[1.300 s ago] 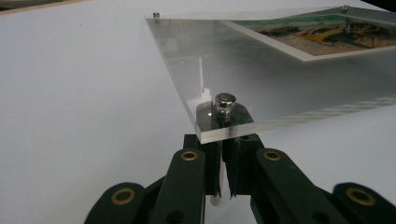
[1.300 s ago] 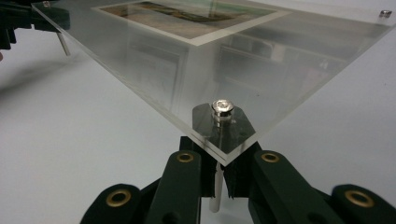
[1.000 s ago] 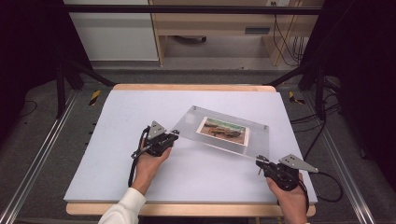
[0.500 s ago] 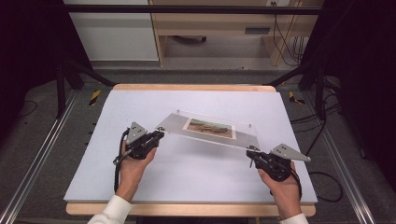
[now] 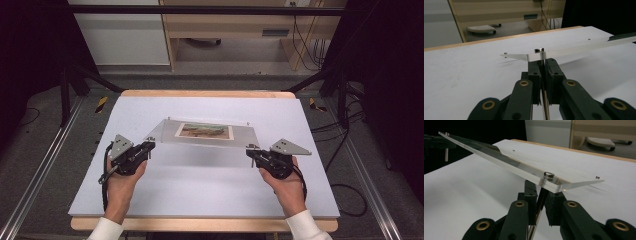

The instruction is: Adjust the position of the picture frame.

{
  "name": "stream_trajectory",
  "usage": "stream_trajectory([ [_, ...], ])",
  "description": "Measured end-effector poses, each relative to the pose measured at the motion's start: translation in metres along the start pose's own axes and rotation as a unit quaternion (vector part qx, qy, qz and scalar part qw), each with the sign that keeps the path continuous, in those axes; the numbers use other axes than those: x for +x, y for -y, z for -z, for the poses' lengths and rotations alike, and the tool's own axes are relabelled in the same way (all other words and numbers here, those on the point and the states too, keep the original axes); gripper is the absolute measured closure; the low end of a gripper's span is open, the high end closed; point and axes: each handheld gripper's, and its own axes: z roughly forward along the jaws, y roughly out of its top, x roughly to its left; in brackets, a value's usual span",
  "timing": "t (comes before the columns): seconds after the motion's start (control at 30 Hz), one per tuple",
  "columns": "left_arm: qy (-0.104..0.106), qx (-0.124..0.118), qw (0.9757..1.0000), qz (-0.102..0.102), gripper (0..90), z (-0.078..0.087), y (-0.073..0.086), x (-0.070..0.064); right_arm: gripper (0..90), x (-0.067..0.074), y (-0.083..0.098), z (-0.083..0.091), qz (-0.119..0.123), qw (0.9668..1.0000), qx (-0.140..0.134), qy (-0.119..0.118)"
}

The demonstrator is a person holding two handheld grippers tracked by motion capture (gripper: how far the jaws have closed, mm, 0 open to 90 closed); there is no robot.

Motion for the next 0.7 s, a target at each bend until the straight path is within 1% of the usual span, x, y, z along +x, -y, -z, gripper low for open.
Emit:
stream_trajectory([
  [0.13,-0.011,-0.001,0.9999,0.007,83.0,0.008,0.003,0.007,80.9,0.005,-0.005,-0.011,0.005,0.9999,-0.001,-0.010],
  [0.23,-0.016,0.000,0.9998,0.011,83.0,0.012,0.006,0.011,81.0,0.007,-0.006,-0.018,0.004,0.9999,-0.003,-0.015],
  [0.33,-0.017,0.001,0.9997,0.017,83.0,0.013,0.010,0.013,81.1,0.007,-0.005,-0.023,-0.002,0.9998,0.000,-0.020],
  [0.47,-0.017,0.004,0.9996,0.021,82.8,0.010,0.012,0.012,81.4,0.006,-0.005,-0.025,-0.007,0.9998,-0.003,-0.019],
  [0.5,-0.017,0.005,0.9996,0.020,82.7,0.009,0.012,0.012,81.5,0.005,-0.005,-0.025,-0.011,0.9998,-0.005,-0.018],
  [0.7,-0.015,0.007,0.9997,0.018,82.5,0.005,0.013,0.007,81.6,0.000,-0.003,-0.022,-0.016,0.9997,-0.009,-0.017],
])
